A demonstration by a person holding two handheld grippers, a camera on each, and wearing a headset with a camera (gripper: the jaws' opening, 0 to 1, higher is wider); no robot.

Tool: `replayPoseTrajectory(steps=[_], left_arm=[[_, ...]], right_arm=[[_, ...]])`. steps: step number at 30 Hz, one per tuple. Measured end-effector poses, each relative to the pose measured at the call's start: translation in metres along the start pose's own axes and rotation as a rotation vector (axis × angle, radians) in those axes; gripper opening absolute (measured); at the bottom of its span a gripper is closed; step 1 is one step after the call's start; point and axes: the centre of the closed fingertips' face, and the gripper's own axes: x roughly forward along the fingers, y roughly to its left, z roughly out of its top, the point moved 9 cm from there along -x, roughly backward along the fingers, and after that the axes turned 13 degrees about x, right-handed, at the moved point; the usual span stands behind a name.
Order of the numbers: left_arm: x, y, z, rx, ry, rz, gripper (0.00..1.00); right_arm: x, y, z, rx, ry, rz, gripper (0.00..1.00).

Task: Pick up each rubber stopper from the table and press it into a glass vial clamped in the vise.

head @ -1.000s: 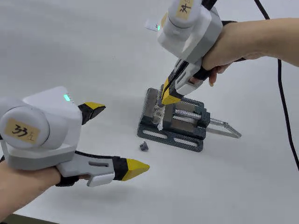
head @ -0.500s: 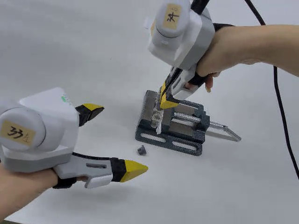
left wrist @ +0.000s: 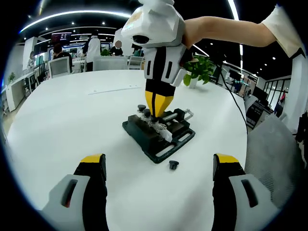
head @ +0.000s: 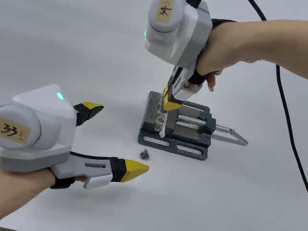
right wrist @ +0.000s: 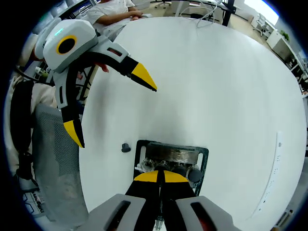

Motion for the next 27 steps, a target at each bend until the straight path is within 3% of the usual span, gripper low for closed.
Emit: replayPoseTrajectory(steps=[5, 17, 27], left_arm=[[0.001, -0.001, 0.000, -0.002, -0.004, -0.003, 0.91], [0.004, -0.002, 0.001, -0.013, -0.010, 0.003, 0.91], [0.005, -0.002, 0.007, 0.001, -0.016, 0.002, 0.91]], right_arm=[[0.000, -0.001, 0.007, 0.048, 0.040, -0.002, 0.00], [0.000, 0.005, 0.005, 0.116, 0.087, -0.027, 0.00], [0.002, 0.004, 0.011, 0.067, 0.132, -0.069, 0.00]])
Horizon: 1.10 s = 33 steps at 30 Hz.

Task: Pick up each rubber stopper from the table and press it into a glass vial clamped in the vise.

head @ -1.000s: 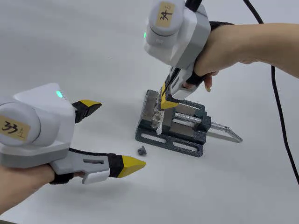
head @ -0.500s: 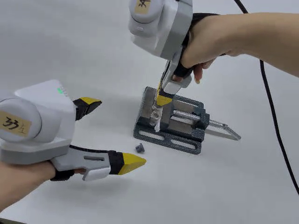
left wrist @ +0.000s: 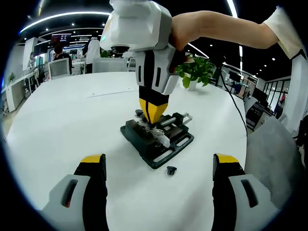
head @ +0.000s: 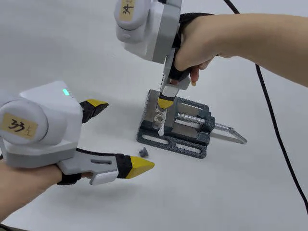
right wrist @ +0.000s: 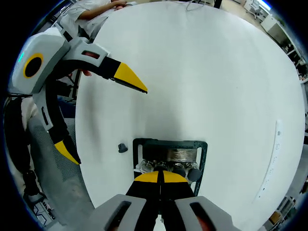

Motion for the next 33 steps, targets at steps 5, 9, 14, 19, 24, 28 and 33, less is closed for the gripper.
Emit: replayPoseTrajectory(steps=[5, 9, 14, 19, 24, 28, 33], left_arm=[[-0.003, 0.003, 0.004, 0.016, -0.004, 0.010, 0.91], [-0.007, 0.004, 0.006, 0.024, -0.011, 0.015, 0.91], [-0.012, 0.004, 0.004, 0.023, -0.008, 0.024, 0.91], [-0.015, 0.004, 0.001, 0.023, -0.001, 0.027, 0.91], [-0.014, 0.004, 0.003, 0.028, -0.002, 0.027, 0.91], [-0.014, 0.004, 0.004, 0.031, -0.003, 0.026, 0.91], [-0.015, 0.003, 0.004, 0.033, -0.001, 0.020, 0.91]], right_arm=[[-0.002, 0.003, -0.003, -0.012, -0.008, 0.015, 0.00], [-0.003, 0.004, -0.009, -0.076, -0.031, 0.026, 0.00], [-0.001, -0.002, -0.013, -0.078, -0.104, 0.064, 0.00], [0.000, -0.005, -0.017, -0.085, -0.150, 0.072, 0.00], [0.000, -0.003, -0.017, -0.109, -0.161, 0.064, 0.00], [-0.001, -0.003, -0.018, -0.125, -0.166, 0.058, 0.00], [-0.001, -0.004, -0.018, -0.123, -0.174, 0.068, 0.00]])
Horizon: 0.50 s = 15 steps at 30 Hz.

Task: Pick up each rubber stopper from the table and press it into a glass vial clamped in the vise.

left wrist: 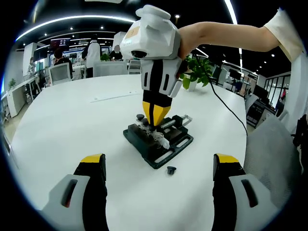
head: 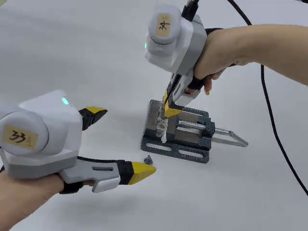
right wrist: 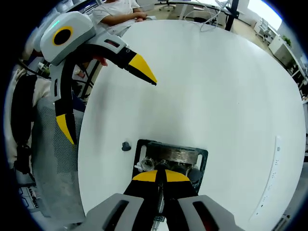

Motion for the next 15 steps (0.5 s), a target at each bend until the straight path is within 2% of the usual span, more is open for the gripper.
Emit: replayPoseTrajectory(steps=[6, 9, 11, 13, 15], left_arm=[[-0.0001, -0.0001, 0.0009, 0.000, 0.001, -0.002, 0.91], [0.0002, -0.0002, 0.0017, 0.000, 0.002, -0.002, 0.91], [0.0004, -0.0003, 0.0020, 0.000, 0.001, -0.004, 0.91], [0.0006, -0.0003, 0.0020, 0.001, 0.000, -0.005, 0.91], [0.0008, -0.0002, 0.0019, 0.001, 0.000, -0.006, 0.91]], right_arm=[[-0.0002, 0.0020, -0.0025, -0.012, -0.020, 0.008, 0.02], [-0.0007, 0.0034, -0.0041, -0.020, -0.036, 0.008, 0.06], [-0.0027, 0.0033, -0.0071, -0.036, -0.049, -0.017, 0.12], [-0.0039, 0.0040, -0.0093, -0.021, -0.056, -0.007, 0.14], [-0.0051, 0.0034, -0.0081, -0.008, -0.109, -0.001, 0.17]])
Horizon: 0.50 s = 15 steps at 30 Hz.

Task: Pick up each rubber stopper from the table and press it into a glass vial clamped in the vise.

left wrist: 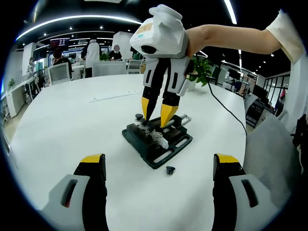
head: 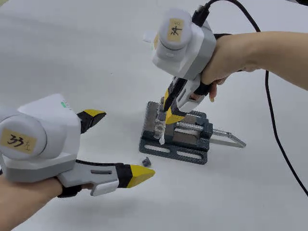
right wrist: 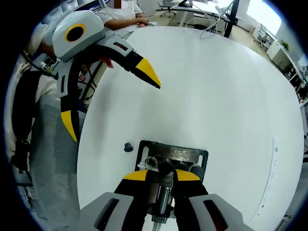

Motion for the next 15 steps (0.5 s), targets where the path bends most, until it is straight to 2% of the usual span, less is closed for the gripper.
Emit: replayPoseTrajectory(steps=[1, 7, 15], left_arm=[[0.000, 0.000, 0.000, 0.000, -0.002, -0.001, 0.91], [0.000, 0.001, 0.001, 0.001, -0.003, -0.001, 0.91], [-0.004, 0.003, 0.001, 0.002, -0.006, 0.006, 0.92]], right_arm=[[-0.001, 0.000, 0.000, -0.009, -0.024, -0.002, 0.21], [-0.007, 0.010, -0.003, -0.001, -0.078, -0.010, 0.42], [-0.008, 0.022, -0.011, 0.015, -0.156, -0.022, 0.56]])
